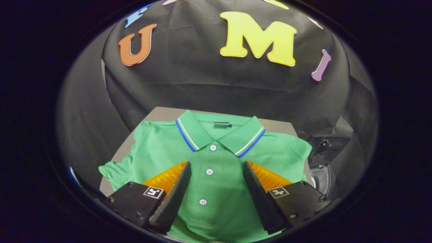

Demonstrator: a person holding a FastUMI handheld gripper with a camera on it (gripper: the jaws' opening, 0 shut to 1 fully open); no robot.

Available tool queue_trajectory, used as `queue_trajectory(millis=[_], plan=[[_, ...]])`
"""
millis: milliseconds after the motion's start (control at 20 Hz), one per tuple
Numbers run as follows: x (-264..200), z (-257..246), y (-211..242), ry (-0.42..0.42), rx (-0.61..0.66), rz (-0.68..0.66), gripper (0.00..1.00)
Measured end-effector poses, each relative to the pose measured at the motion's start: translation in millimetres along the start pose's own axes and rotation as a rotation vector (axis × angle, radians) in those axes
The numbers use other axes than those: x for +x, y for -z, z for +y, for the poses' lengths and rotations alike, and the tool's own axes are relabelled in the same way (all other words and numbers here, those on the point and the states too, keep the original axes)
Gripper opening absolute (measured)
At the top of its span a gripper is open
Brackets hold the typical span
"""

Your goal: Put the clothes into the washing machine and then close the washing machine lid.

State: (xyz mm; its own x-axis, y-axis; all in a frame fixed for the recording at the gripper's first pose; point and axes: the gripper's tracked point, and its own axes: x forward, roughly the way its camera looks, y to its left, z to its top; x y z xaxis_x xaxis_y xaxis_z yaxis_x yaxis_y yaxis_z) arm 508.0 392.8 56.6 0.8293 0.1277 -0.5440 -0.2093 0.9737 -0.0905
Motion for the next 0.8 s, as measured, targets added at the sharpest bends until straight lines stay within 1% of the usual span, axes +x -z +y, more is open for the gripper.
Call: queue_trajectory(millis=[50, 150, 250, 300, 350, 450, 500, 600, 800], plan=[[-1, 1, 0, 0.006, 0.005, 0.024, 0.98], [-1, 3, -2, -0.005, -0.016, 0.055, 0.9], [3, -3, -5, 0.015, 0.002, 0.061, 0.48], [2, -3, -5, 0.004, -0.001, 0.064, 0.27], [2, -4, -5, -0.009, -0.006, 0.067, 0.24], [-1, -4, -5, -0.039, 0.041, 0.073, 0.12], [-3, -4, -3, -0.052, 0.031, 0.069, 0.07], [-10, -5, -5, -0.072, -0.009, 0.031, 0.07], [-43, 5, -6, -0.158, 0.03, -0.038, 0.06]])
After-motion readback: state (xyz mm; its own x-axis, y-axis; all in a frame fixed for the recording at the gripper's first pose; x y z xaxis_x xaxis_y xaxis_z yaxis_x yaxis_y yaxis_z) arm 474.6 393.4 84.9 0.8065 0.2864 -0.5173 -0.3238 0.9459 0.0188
